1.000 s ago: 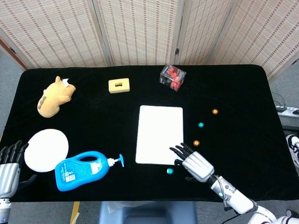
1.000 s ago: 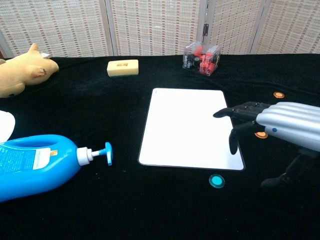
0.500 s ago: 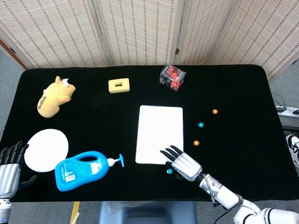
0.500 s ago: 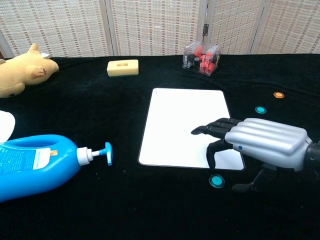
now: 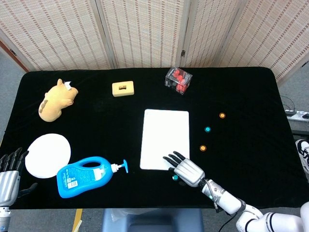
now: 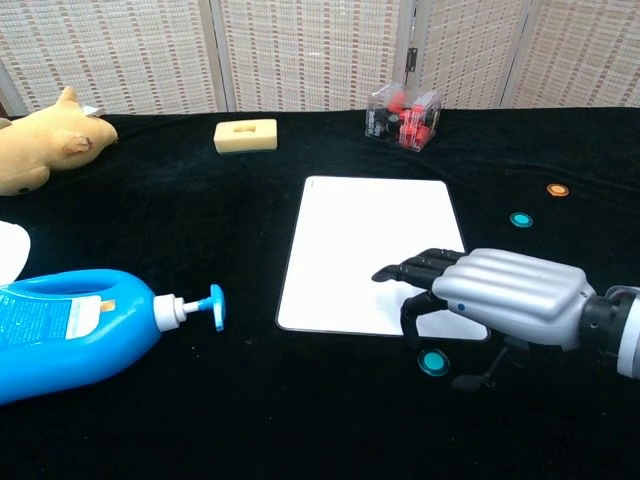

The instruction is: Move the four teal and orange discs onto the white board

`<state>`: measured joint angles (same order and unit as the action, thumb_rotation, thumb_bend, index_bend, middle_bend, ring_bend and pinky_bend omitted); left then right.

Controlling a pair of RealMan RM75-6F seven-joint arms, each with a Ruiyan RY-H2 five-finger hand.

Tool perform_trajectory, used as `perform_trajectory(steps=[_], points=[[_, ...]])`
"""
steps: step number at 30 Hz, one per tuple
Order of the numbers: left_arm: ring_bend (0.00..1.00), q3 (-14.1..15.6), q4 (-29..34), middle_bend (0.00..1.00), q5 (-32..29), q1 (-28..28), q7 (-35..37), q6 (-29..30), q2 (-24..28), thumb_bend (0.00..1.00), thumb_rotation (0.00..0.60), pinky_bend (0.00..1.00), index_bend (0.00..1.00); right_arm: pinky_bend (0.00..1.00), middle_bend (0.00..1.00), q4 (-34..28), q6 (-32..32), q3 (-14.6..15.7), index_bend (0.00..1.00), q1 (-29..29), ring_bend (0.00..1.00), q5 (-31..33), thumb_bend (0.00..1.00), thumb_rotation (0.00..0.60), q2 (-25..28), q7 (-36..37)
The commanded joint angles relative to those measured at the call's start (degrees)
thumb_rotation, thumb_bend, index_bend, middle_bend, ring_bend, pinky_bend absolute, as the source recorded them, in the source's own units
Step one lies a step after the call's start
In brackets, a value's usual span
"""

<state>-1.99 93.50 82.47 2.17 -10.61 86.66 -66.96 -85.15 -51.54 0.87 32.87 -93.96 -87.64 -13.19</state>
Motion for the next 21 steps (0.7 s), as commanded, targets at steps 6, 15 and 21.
perform_trajectory(steps=[6, 15, 21], points=[[0.08, -0.03, -0.43, 0.05, -0.19, -0.07, 0.37, -0.17, -0.12, 0.16, 0.600, 0.00, 0.12, 0.00, 0.06, 0.78, 0.68, 0.19, 0.44, 0.90, 0.00, 1.42, 0.33, 0.600, -0.97, -0.72], [0.08, -0.06, -0.96, 0.05, -0.24, -0.14, 0.78, -0.27, -0.33, 0.16, 0.600, 0.00, 0.12, 0.00, 0.07, 1.14, 0.91, 0.82, 0.48, 1.36, 0.01, 2.62, 0.34, 0.600, -1.27, -1.31], [0.08, -0.04, -1.23, 0.05, -0.26, -0.23, 1.03, -0.28, -0.43, 0.16, 0.600, 0.00, 0.12, 0.00, 0.09, 1.06, 0.50, 1.12, 0.52, 1.49, 0.01, 2.99, 0.36, 0.600, -1.36, -1.67]])
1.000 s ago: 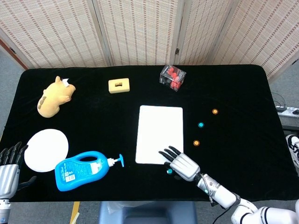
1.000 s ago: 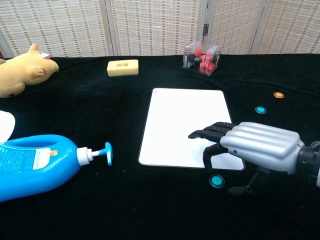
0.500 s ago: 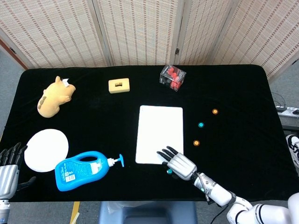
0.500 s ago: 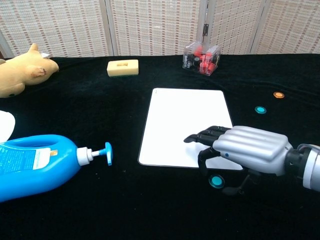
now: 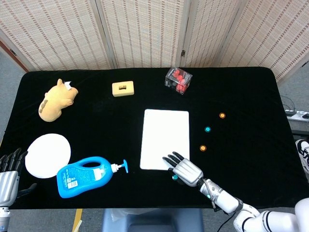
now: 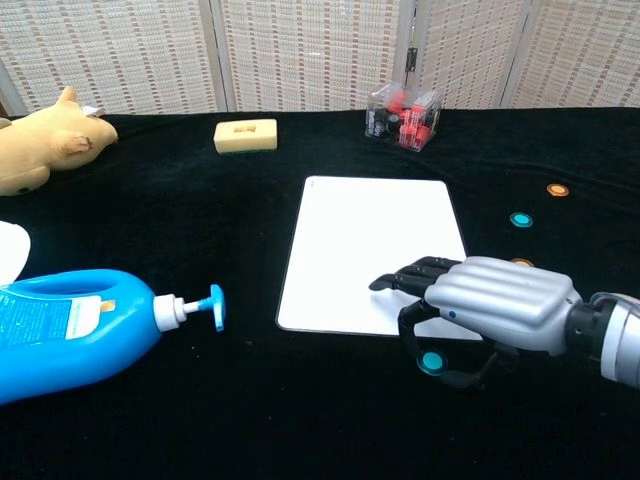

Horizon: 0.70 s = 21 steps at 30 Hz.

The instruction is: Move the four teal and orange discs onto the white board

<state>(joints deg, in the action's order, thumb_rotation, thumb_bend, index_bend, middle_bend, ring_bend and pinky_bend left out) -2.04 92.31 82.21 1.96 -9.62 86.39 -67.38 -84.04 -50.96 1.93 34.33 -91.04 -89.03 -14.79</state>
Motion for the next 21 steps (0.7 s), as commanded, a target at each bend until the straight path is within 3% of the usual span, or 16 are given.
perform_trajectory(steps=[1, 9, 21], points=[[0.08, 0.02, -0.07, 0.05, 0.01, -0.03, 0.07, -0.02, -0.01, 0.16, 0.600, 0.00, 0.12, 0.00, 0.09, -0.13, -0.18, 0.08, 0.52, 0.04, 0.01, 0.12, 0.36, 0.600, 0.08, -0.09], [0.08, 0.04, -0.23, 0.05, 0.05, -0.09, 0.26, -0.05, -0.03, 0.16, 0.600, 0.00, 0.12, 0.00, 0.09, -2.00, -2.39, -0.52, 0.53, 0.08, 0.01, 0.02, 0.36, 0.600, 1.01, 1.36], [0.08, 0.10, -0.14, 0.05, -0.01, -0.12, 0.16, -0.30, 0.08, 0.16, 0.600, 0.00, 0.12, 0.00, 0.09, -1.19, 1.23, -6.91, 0.53, 4.79, 0.01, 5.99, 0.36, 0.600, 0.24, 0.90]])
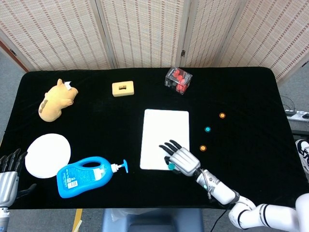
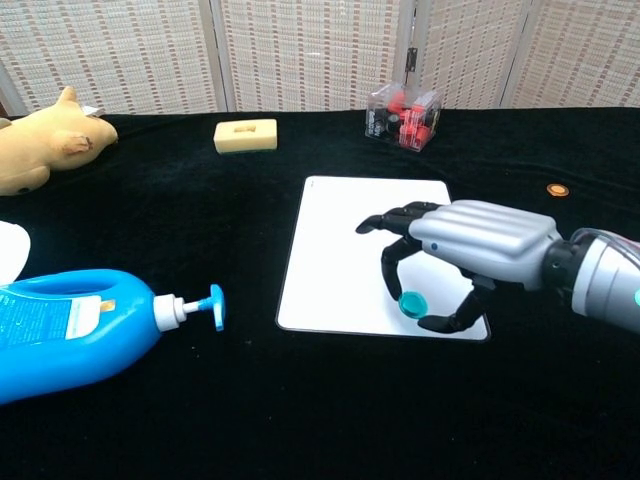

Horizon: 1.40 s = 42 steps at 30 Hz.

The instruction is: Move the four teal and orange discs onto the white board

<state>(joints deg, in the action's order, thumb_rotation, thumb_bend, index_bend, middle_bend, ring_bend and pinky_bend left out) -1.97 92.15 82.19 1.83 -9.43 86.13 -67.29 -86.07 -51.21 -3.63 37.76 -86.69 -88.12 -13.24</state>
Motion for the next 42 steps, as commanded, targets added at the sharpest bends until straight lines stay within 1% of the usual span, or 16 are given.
perform_trajectory(steps=[1, 6, 10, 12, 15, 17, 20, 24, 26, 29, 31, 37, 42], points=[[0.08, 0.05, 0.02, 0.05, 0.01, -0.01, 0.00, -0.05, -0.02, 0.16, 0.600, 0.00, 0.12, 0.00, 0.09, 1.38, 2.29, -1.91, 0.53, 2.00, 0.01, 2.55, 0.36, 0.600, -1.08, -1.05], [0.08, 0.00, -0.19, 0.05, -0.37, -0.08, 0.06, -0.22, -0.05, 0.16, 0.600, 0.00, 0.12, 0.00, 0.09, 3.74, 5.29, -3.86, 0.53, 4.47, 0.01, 6.40, 0.36, 0.600, -2.96, -2.73], [0.08, 0.03, -0.32, 0.05, -0.49, -0.06, 0.10, -0.43, -0.13, 0.16, 0.600, 0.00, 0.12, 0.00, 0.09, 4.76, 7.18, -4.20, 0.52, 6.25, 0.01, 8.19, 0.36, 0.600, -4.36, -4.44], [0.08, 0.01, -0.40, 0.05, -0.61, -0.11, 0.18, -0.44, -0.13, 0.16, 0.600, 0.00, 0.12, 0.00, 0.08, 4.55, 7.56, -4.07, 0.46, 6.74, 0.00, 8.85, 0.36, 0.600, -4.57, -5.39], [0.08, -0.07, -0.59, 0.05, -0.79, -0.17, 0.37, -0.43, -0.10, 0.16, 0.600, 0.00, 0.12, 0.00, 0.07, 3.74, 7.40, -3.78, 0.29, 6.77, 0.00, 9.83, 0.36, 0.600, -4.04, -6.10], [0.08, -0.09, -0.65, 0.05, -0.78, -0.10, 0.42, -0.55, -0.11, 0.16, 0.600, 0.00, 0.12, 0.00, 0.07, 3.32, 6.78, -3.61, 0.24, 6.45, 0.00, 10.44, 0.36, 0.600, -3.33, -6.35], [0.08, -0.10, -0.63, 0.05, -0.49, 0.08, 0.41, -0.64, -0.18, 0.16, 0.600, 0.00, 0.12, 0.00, 0.07, 2.78, 5.36, -3.53, 0.22, 5.58, 0.00, 11.37, 0.36, 0.600, -1.89, -6.18], [0.08, -0.19, -0.66, 0.05, -0.31, 0.19, 0.47, -0.59, -0.19, 0.16, 0.600, 0.00, 0.12, 0.00, 0.07, 3.03, 1.92, -4.08, 0.21, 3.29, 0.01, 13.13, 0.36, 0.600, 0.92, -4.71], [0.08, -0.23, -0.65, 0.05, -0.33, 0.29, 0.39, -0.71, -0.19, 0.16, 0.600, 0.00, 0.12, 0.00, 0.07, 3.93, 0.84, -4.69, 0.23, 2.10, 0.01, 14.88, 0.36, 0.600, 2.64, -3.23], [0.08, -0.23, -0.42, 0.05, -0.11, 0.43, 0.12, -0.73, -0.31, 0.16, 0.600, 0.00, 0.12, 0.00, 0.07, 5.97, 0.67, -5.58, 0.27, 1.03, 0.01, 17.73, 0.36, 0.600, 4.50, -1.31], [0.08, -0.19, -0.12, 0.05, 0.02, 0.53, -0.14, -0.82, -0.37, 0.16, 0.600, 0.00, 0.12, 0.00, 0.07, 7.68, 1.68, -5.98, 0.29, 0.85, 0.01, 20.07, 0.36, 0.600, 5.26, -0.85], [0.08, -0.21, 0.48, 0.05, -0.02, 0.69, -0.81, -0.94, -0.34, 0.16, 0.600, 0.00, 0.12, 0.00, 0.07, 13.83, 5.05, -6.81, 0.31, 1.66, 0.01, 25.87, 0.36, 0.600, 4.22, -1.02], [0.08, -0.29, 0.95, 0.05, -0.13, 0.74, -1.15, -0.91, -0.01, 0.16, 0.600, 0.00, 0.12, 0.00, 0.08, 19.47, 8.02, -7.51, 0.33, 3.30, 0.01, 29.96, 0.36, 0.600, 1.45, -1.75]])
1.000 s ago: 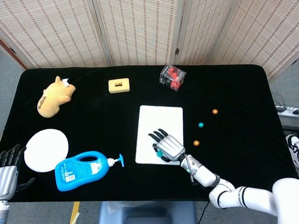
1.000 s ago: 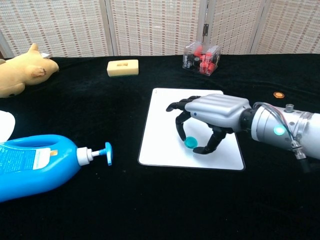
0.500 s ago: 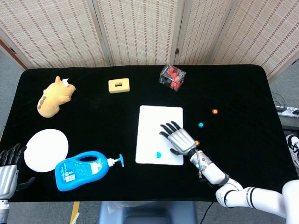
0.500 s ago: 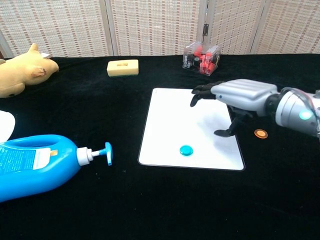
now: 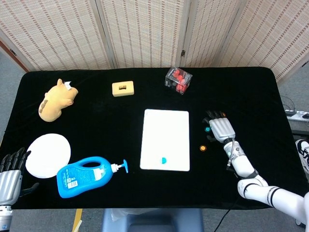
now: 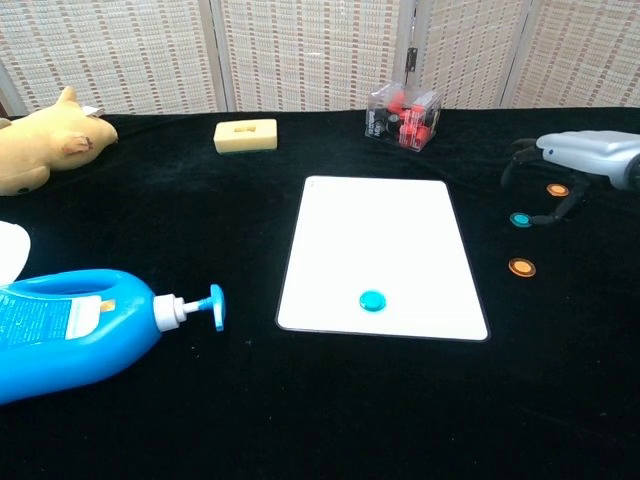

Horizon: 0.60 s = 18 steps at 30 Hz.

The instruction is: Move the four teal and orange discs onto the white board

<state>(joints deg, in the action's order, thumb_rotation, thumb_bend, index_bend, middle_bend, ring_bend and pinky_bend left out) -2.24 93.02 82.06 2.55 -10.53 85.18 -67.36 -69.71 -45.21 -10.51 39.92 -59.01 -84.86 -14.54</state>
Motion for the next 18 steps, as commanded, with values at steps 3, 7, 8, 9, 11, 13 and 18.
perform_trajectory(steps=[3, 7, 8, 9, 11, 13, 18], points=[[0.08, 0.01, 0.28, 0.05, -0.09, -0.04, -0.17, 0.06, 0.18, 0.16, 0.600, 0.00, 0.12, 0.00, 0.08, 5.93, 3.51, -0.90, 0.35, 2.09, 0.01, 4.21, 0.36, 0.600, -3.32, -0.97], [0.08, 0.11, 0.22, 0.05, -0.50, -0.15, -0.18, -0.15, 0.14, 0.16, 0.600, 0.00, 0.12, 0.00, 0.08, 8.96, 4.92, -1.00, 0.37, 3.07, 0.01, 5.71, 0.36, 0.600, -4.94, -1.46], [0.08, 0.14, 0.20, 0.05, -0.56, -0.18, -0.16, -0.17, 0.13, 0.16, 0.600, 0.00, 0.12, 0.00, 0.09, 9.66, 5.13, -1.01, 0.38, 3.26, 0.01, 6.04, 0.36, 0.600, -5.32, -1.58], [0.08, 0.17, 0.17, 0.05, -0.58, -0.21, -0.13, -0.18, 0.13, 0.16, 0.600, 0.00, 0.12, 0.00, 0.09, 10.19, 5.30, -1.03, 0.39, 3.38, 0.02, 6.32, 0.36, 0.600, -5.59, -1.64], [0.08, 0.19, 0.11, 0.05, -0.62, -0.25, -0.04, -0.17, 0.12, 0.16, 0.600, 0.00, 0.12, 0.00, 0.09, 11.31, 5.80, -1.04, 0.39, 3.61, 0.02, 6.97, 0.36, 0.600, -6.13, -1.75], [0.08, 0.15, 0.06, 0.05, -0.67, -0.27, 0.10, -0.14, 0.15, 0.16, 0.600, 0.00, 0.12, 0.00, 0.09, 12.06, 6.16, -0.99, 0.40, 3.78, 0.02, 7.33, 0.36, 0.600, -6.50, -1.85], [0.08, 0.18, -0.04, 0.05, -0.72, -0.24, 0.24, -0.26, 0.15, 0.16, 0.600, 0.00, 0.12, 0.00, 0.10, 13.25, 6.40, -0.83, 0.43, 3.94, 0.02, 7.64, 0.36, 0.600, -7.34, -1.84]])
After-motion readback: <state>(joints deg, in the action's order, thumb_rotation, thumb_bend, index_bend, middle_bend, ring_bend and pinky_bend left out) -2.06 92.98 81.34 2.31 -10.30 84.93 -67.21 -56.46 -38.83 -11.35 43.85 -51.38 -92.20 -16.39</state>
